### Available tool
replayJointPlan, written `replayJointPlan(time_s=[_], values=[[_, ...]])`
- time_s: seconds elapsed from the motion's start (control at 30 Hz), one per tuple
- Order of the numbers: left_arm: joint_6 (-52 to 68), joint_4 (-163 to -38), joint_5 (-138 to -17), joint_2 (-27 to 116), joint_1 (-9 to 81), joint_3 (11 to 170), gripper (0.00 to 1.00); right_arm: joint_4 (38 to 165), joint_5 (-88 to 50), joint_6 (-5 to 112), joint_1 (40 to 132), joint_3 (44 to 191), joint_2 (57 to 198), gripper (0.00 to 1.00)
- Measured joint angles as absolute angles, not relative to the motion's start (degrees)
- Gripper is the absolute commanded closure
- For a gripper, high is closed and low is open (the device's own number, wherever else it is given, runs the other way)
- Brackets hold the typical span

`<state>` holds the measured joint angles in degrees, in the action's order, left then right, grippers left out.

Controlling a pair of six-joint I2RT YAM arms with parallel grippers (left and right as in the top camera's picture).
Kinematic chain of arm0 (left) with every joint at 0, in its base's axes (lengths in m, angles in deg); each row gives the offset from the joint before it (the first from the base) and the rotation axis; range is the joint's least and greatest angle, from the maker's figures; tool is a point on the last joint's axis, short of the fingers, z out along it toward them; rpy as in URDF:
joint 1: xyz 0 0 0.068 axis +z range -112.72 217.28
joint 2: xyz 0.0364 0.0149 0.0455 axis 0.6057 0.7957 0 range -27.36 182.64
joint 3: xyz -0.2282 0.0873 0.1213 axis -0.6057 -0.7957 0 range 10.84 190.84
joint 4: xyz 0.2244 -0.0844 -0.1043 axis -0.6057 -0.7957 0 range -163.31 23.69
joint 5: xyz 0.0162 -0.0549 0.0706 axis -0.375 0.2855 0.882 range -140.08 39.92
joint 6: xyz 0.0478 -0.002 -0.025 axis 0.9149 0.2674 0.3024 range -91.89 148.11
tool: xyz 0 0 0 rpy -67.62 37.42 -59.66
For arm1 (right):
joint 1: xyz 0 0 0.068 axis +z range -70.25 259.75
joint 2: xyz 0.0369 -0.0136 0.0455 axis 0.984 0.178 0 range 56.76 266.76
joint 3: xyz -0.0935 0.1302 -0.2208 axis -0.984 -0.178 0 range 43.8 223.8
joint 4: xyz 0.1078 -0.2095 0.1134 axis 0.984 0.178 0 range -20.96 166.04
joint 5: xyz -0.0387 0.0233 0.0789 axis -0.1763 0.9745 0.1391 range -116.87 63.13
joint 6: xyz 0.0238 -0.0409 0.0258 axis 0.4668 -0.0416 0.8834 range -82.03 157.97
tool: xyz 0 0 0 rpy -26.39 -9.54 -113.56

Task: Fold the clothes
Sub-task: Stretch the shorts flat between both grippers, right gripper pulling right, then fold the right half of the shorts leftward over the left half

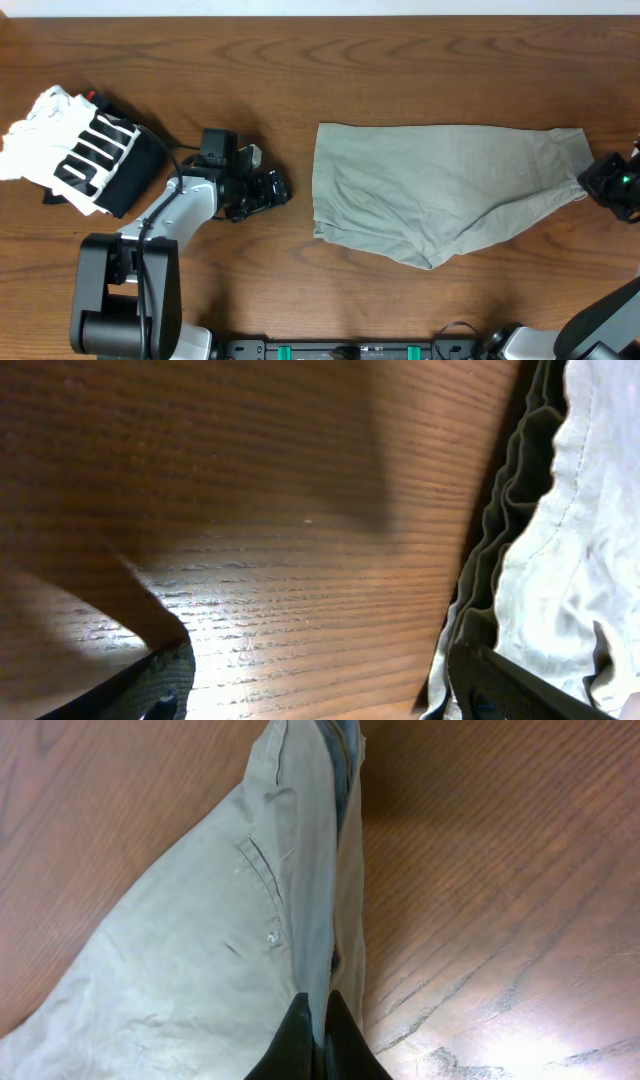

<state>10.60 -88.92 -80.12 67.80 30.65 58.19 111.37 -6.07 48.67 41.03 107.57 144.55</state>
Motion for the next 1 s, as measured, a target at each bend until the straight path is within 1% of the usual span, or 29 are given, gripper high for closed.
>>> replayJointPlan(time_s=[0.1,0.23,0.43,0.6,0.8,1.0], values=[[10.6,-89.6,-80.1,67.8,30.6,58.2,0.17,111.7,-6.0,47.4,42.7,107.9,144.5,0.99],[10.5,-91.0,-80.1,67.6,30.8,58.2,0.16,113.4,-5.8,45.3,48.3,110.6,144.5,0.99],[9.9,-92.0,-80.2,67.4,32.1,58.2,0.15,116.7,-6.1,43.7,62.9,117.3,144.6,0.99],[9.9,-92.0,-80.2,67.4,32.9,58.2,0.14,117.9,-6.6,43.8,77.1,121.6,144.6,0.99],[9.9,-92.0,-80.3,67.4,32.9,58.2,0.14,119.4,-9.0,45.2,94.2,122.0,144.6,0.99],[9.9,-92.0,-80.3,67.4,32.9,58.2,0.14,117.8,-14.8,47.8,108.3,122.0,145.9,0.99]])
